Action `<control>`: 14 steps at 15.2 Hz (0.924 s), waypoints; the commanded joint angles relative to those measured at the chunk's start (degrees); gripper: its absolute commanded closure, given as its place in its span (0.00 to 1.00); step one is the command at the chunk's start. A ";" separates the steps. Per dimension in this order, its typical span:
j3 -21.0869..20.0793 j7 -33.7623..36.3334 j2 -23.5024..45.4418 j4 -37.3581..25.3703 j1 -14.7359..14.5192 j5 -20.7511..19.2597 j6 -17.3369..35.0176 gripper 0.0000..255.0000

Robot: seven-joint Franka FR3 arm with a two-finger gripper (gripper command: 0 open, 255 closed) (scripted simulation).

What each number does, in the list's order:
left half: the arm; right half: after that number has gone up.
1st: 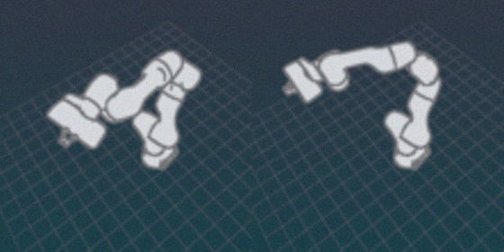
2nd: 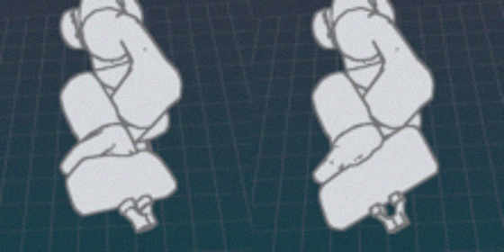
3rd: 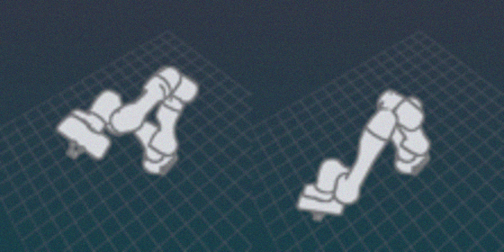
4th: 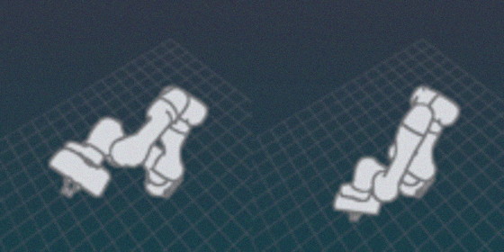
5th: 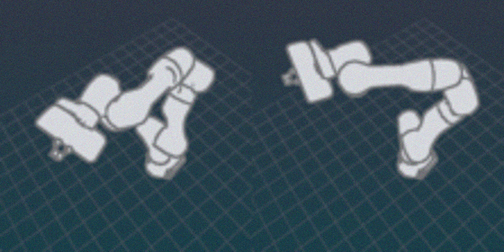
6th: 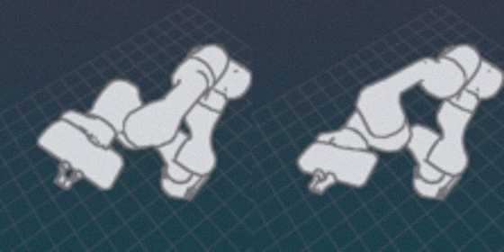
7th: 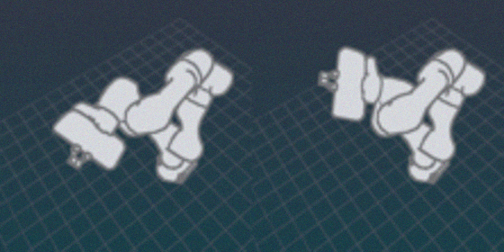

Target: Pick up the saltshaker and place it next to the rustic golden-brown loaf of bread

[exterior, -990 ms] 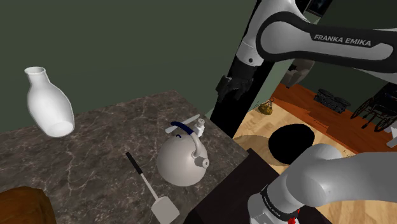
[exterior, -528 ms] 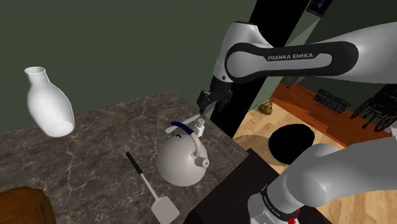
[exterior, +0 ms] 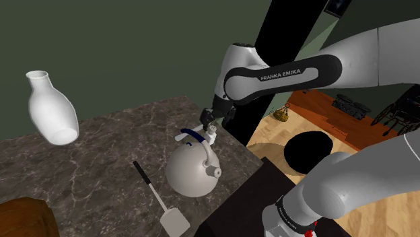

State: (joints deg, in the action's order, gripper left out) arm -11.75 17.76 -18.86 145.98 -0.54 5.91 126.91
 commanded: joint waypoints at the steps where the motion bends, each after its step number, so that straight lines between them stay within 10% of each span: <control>1: -0.09 0.01 0.98 0.68 0.06 -0.07 1.68 0.00; 10: -0.14 0.03 1.26 0.90 0.06 -0.09 2.18 0.00; 11: -0.14 0.03 1.26 0.90 0.06 -0.09 2.18 1.00; 14: -0.14 0.03 1.25 0.90 0.06 -0.08 2.18 1.00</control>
State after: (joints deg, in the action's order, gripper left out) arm -11.89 17.79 -17.62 146.87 -0.48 5.83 129.09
